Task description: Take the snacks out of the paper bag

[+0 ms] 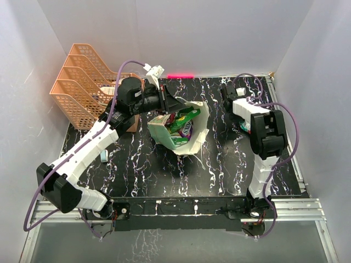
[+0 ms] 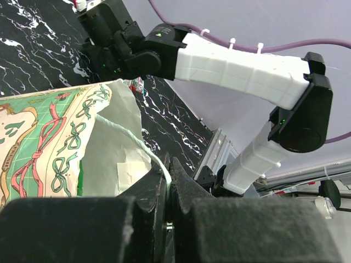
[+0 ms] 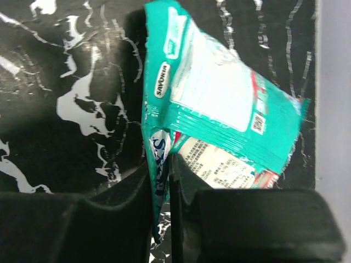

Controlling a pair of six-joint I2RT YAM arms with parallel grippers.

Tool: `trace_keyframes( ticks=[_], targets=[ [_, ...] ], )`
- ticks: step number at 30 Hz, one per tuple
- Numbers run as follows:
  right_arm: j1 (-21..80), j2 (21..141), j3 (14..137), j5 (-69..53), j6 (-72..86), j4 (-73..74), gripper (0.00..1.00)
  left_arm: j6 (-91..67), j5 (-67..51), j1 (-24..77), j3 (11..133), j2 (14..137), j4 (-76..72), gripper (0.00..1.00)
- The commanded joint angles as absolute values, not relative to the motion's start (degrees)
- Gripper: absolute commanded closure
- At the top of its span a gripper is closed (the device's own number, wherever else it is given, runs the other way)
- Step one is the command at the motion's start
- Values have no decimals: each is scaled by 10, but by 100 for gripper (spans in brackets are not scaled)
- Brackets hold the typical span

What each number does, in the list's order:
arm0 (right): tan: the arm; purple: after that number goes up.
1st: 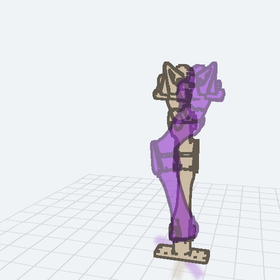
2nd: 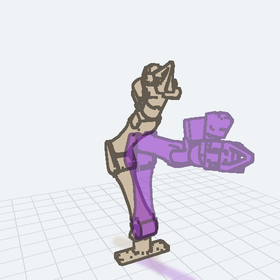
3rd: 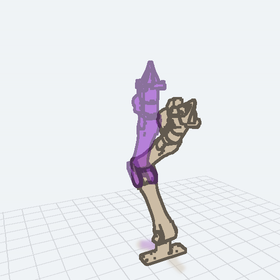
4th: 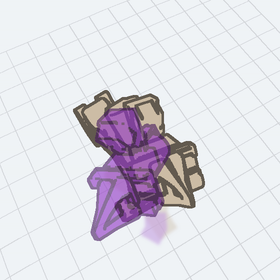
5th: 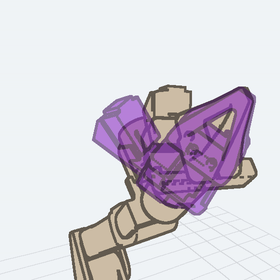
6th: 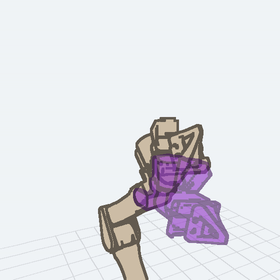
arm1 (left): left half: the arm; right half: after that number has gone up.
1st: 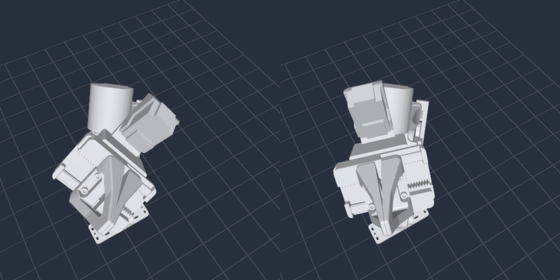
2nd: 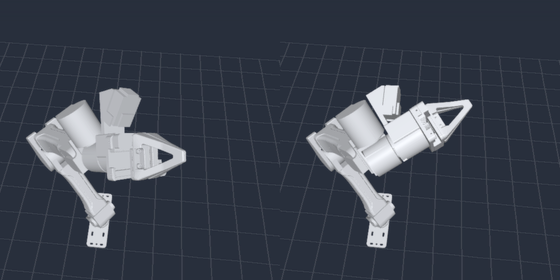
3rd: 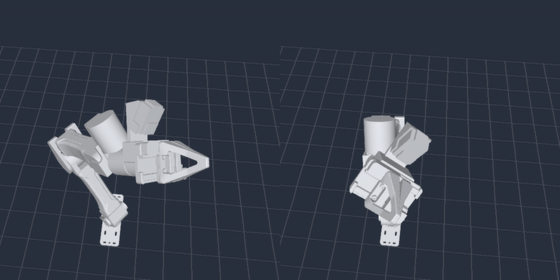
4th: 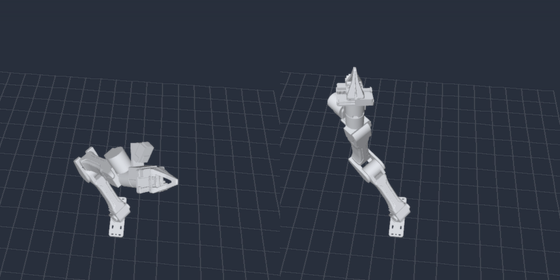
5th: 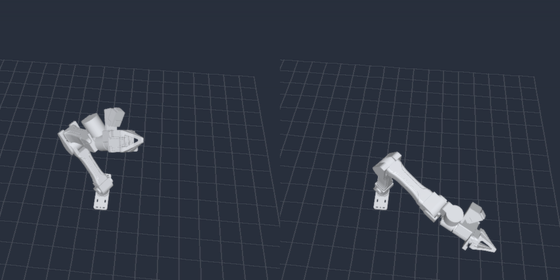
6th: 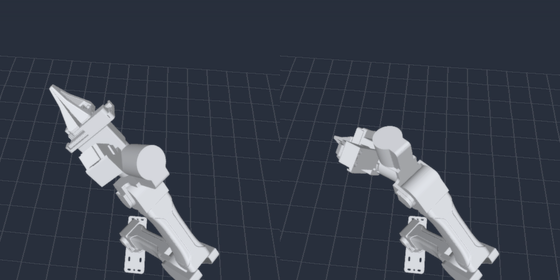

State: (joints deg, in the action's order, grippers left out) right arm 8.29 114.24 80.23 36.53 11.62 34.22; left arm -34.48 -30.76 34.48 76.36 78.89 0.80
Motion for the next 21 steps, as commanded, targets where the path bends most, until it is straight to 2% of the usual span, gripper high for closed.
trace_keyframes(
  ticks=[1, 4, 6, 8, 11, 15, 21],
  targets=[
    [79, 1153, 847, 290, 110, 324, 78, -340, -313, 348, 765, 754, 0, 100],
    [81, 1118, 859, 182, 119, 347, 54, -343, -313, 348, 763, 754, -3, 100],
    [81, 1053, 822, 104, 136, 335, 35, -343, -313, 348, 764, 753, -3, 100],
    [81, 967, 762, 62, 148, 313, 26, -342, -311, 348, 763, 752, -3, 100],
    [80, 844, 661, 21, 166, 281, 21, -344, -319, 348, 761, 756, -11, 100],
    [81, 718, 530, -93, 222, 236, 21, -344, -347, 349, 753, 761, -38, 100],
    [80, 581, 489, -192, 289, 243, 22, -348, -354, 349, 730, 750, -59, 100]
  ],
)
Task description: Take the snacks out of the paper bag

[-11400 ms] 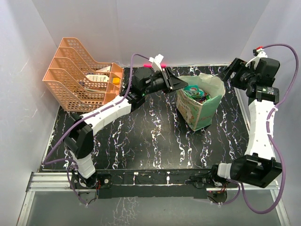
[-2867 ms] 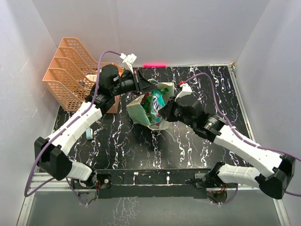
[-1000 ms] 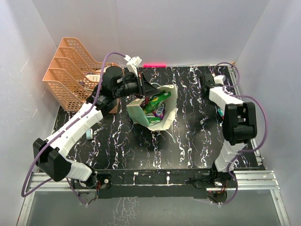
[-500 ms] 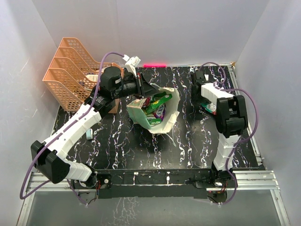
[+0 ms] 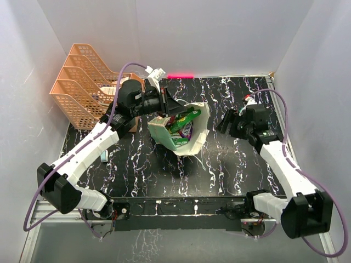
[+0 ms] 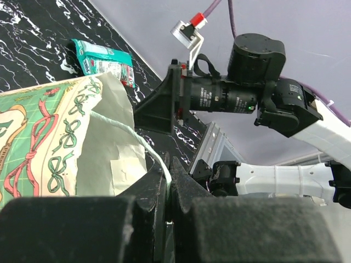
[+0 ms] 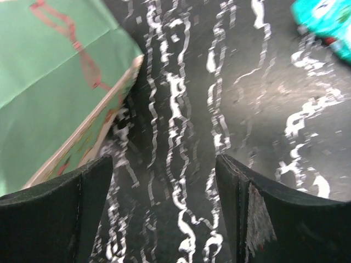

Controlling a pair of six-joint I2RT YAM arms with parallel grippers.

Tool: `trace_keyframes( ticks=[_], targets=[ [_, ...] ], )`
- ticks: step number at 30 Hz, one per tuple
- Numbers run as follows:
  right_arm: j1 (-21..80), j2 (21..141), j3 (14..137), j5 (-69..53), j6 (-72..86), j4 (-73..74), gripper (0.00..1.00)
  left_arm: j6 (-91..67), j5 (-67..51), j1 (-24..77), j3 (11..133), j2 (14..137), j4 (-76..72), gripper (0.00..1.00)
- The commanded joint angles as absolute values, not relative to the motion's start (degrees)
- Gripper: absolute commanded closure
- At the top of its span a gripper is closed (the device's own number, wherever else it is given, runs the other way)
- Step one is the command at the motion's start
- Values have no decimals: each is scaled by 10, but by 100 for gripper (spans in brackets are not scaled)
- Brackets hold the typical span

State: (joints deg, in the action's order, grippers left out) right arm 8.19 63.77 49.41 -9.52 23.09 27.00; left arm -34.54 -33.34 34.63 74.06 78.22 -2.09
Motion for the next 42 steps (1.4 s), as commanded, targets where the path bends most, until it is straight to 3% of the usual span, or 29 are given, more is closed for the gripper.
trace_keyframes(
  ticks=[1, 4, 12, 17, 20, 29, 42],
  targets=[
    [80, 567, 491, -203, 299, 249, 21, -349, -350, 349, 725, 747, -63, 100],
    [86, 541, 504, -230, 333, 271, 25, -349, -345, 349, 720, 742, -72, 100],
    [242, 528, 574, -114, 417, 299, 29, -357, -344, 349, 726, 749, -80, 100],
    [407, 593, 622, 39, 493, 309, 32, -363, -348, 349, 726, 751, -89, 100],
    [456, 613, 627, 131, 574, 301, 32, -365, -348, 350, 724, 750, -90, 100],
    [479, 652, 618, 277, 726, 268, 34, -364, -355, 349, 728, 746, -85, 100],
    [479, 772, 676, 331, 777, 269, 36, -372, -364, 350, 724, 739, -91, 100]
  ],
)
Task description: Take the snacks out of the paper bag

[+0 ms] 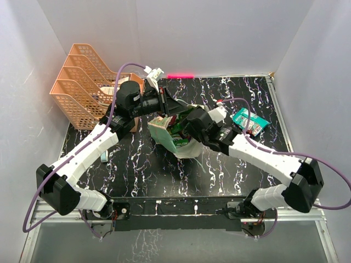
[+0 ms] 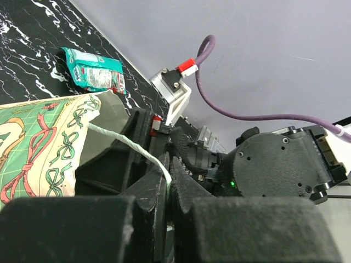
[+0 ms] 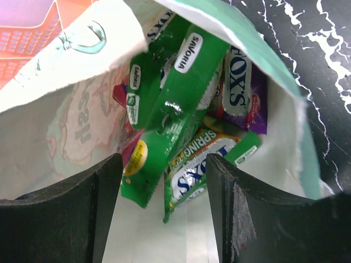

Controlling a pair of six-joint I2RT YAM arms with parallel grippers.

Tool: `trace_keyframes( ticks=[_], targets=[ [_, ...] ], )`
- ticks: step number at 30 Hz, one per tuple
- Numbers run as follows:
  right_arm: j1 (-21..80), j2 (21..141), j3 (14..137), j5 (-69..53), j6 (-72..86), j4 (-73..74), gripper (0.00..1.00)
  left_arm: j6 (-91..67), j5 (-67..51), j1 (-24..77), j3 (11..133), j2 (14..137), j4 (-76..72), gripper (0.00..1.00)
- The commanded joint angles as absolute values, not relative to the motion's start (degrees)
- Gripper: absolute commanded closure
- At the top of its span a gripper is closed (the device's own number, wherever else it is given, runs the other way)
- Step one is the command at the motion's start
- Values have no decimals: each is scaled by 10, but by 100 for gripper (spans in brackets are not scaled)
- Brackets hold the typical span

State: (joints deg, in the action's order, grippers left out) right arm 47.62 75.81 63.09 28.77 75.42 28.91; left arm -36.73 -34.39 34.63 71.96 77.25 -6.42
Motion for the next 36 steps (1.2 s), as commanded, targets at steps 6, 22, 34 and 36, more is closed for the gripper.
trace_keyframes(
  ticks=[6, 22, 34, 36],
  targets=[
    [479, 803, 686, 355, 797, 276, 36, -373, -367, 350, 724, 738, -91, 100],
    [478, 849, 670, 360, 823, 276, 58, -365, -359, 351, 728, 736, -77, 100],
    [478, 747, 636, 294, 708, 231, 93, -360, -336, 351, 724, 741, -73, 100],
    [478, 721, 630, 257, 664, 210, 93, -359, -333, 351, 724, 742, -72, 100]
  ],
)
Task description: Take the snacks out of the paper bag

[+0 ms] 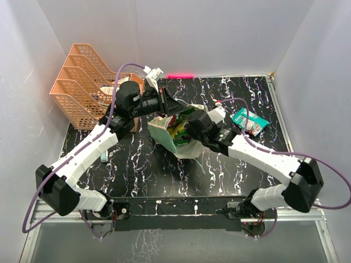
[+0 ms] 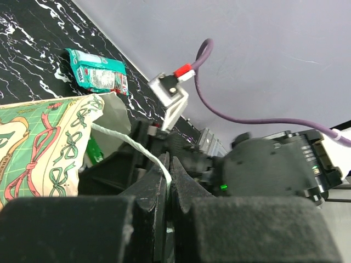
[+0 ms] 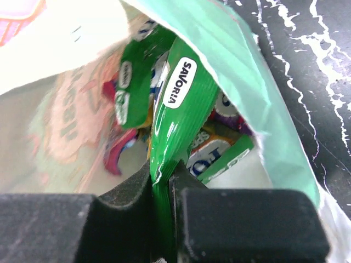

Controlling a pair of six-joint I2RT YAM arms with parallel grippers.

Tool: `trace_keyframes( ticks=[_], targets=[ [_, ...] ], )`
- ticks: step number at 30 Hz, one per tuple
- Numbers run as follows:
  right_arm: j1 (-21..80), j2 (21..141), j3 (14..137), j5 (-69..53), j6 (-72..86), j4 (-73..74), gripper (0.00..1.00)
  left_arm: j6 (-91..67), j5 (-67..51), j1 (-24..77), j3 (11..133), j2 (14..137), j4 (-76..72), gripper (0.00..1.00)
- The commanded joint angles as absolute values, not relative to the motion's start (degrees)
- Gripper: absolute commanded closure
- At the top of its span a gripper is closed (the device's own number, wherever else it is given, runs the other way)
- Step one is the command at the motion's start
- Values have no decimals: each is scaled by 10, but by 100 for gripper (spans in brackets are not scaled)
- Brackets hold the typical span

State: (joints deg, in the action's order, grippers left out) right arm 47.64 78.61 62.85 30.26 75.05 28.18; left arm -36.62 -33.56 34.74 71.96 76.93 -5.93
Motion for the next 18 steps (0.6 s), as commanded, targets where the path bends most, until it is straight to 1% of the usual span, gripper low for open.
trace_keyframes(
  ticks=[1, 7, 11, 16, 18],
  targets=[
    [478, 705, 634, 246, 645, 208, 93, -359, -334, 351, 724, 744, -72, 100],
    [478, 635, 660, 173, 537, 255, 93, -355, -325, 351, 729, 751, -68, 100],
    [478, 582, 681, 128, 376, 287, 93, -353, -320, 351, 729, 753, -61, 100],
    [478, 482, 696, 139, 249, 326, 93, -350, -310, 351, 725, 753, -55, 100],
    [478, 462, 711, 175, 234, 342, 93, -350, -308, 351, 722, 753, -56, 100]
  ],
)
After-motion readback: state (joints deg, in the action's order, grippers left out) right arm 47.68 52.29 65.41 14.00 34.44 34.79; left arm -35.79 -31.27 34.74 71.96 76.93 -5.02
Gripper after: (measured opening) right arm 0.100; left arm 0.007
